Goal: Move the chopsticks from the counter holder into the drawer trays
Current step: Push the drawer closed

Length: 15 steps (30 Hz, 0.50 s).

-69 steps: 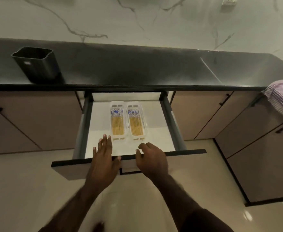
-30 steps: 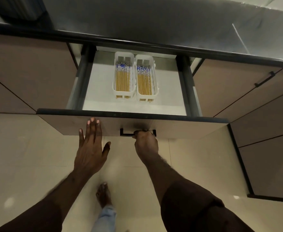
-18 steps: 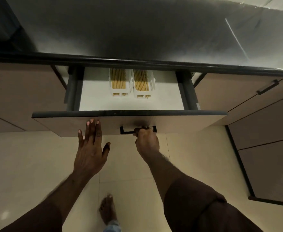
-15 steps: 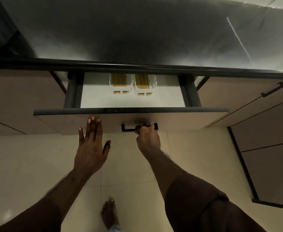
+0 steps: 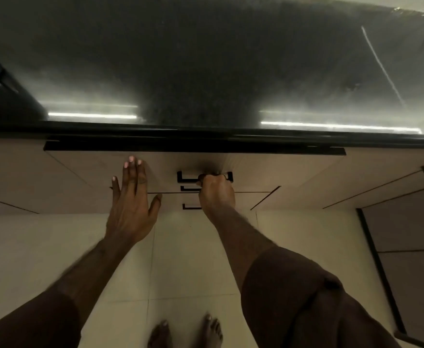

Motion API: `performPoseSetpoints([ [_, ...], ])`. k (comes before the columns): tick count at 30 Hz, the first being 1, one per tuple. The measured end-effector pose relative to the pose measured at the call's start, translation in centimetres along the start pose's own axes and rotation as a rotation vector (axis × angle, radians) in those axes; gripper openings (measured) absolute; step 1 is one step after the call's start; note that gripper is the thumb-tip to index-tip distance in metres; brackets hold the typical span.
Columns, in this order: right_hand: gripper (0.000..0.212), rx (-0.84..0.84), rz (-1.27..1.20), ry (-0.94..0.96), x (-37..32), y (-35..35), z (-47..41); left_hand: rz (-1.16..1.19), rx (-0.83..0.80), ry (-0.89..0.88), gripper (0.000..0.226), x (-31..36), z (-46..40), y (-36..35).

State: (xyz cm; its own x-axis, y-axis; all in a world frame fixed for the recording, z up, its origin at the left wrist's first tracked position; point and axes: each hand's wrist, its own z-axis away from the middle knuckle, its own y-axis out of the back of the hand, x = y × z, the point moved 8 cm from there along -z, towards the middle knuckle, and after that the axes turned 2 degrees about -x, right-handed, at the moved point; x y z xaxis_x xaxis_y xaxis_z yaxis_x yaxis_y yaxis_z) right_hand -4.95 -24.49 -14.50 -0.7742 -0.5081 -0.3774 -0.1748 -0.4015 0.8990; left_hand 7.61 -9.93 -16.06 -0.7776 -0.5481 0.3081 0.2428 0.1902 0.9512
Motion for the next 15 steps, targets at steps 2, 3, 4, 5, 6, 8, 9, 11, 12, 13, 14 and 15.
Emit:
performPoseSetpoints([
  [2,0.028,-0.022,-0.052,-0.016,0.2,-0.2,-1.1,0.001,-0.001,0.025,0.091,-0.3,-1.0,-0.1],
  [3,0.030,-0.032,-0.074,-0.030,0.2,-0.3,-1.6,-0.001,-0.002,0.033,0.091,-0.4,-1.3,-0.2],
  [4,0.030,-0.051,-0.084,-0.044,0.3,-0.4,-2.0,-0.002,-0.007,0.036,0.090,-0.6,-1.6,-0.3],
  [5,0.029,-0.064,-0.083,-0.049,0.4,-0.6,-2.4,-0.004,-0.012,0.032,0.090,-0.7,-1.8,-0.3],
  [6,0.027,-0.074,-0.139,-0.079,0.7,-0.8,-2.7,-0.010,-0.018,0.026,0.090,-0.8,-2.0,-0.3],
  [8,0.028,-0.039,-0.210,-0.093,0.8,-0.8,-3.0,-0.024,-0.019,0.017,0.090,-1.0,-2.4,-0.3],
  [9,0.030,-0.039,-0.197,-0.087,1.0,-0.9,-3.3,-0.026,-0.015,0.014,0.089,-1.0,-2.6,-0.2],
  [11,0.032,-0.044,-0.228,-0.103,1.1,-0.9,-3.8,-0.021,-0.004,0.012,0.087,-0.8,-3.0,0.0],
  [12,0.032,-0.061,-0.248,-0.119,1.0,-0.9,-4.0,-0.017,0.001,0.013,0.086,-0.6,-3.1,0.1],
  [13,0.033,-0.094,-0.240,-0.115,0.8,-1.0,-4.2,-0.013,0.005,0.012,0.086,-0.4,-3.3,0.2],
  [14,0.034,-0.104,-0.184,-0.114,1.0,-1.1,-4.6,-0.011,0.007,0.012,0.085,-0.3,-3.5,0.2],
  [15,0.033,-0.116,-0.150,-0.127,1.1,-1.0,-4.9,-0.010,0.006,0.014,0.085,-0.2,-3.6,0.3],
])
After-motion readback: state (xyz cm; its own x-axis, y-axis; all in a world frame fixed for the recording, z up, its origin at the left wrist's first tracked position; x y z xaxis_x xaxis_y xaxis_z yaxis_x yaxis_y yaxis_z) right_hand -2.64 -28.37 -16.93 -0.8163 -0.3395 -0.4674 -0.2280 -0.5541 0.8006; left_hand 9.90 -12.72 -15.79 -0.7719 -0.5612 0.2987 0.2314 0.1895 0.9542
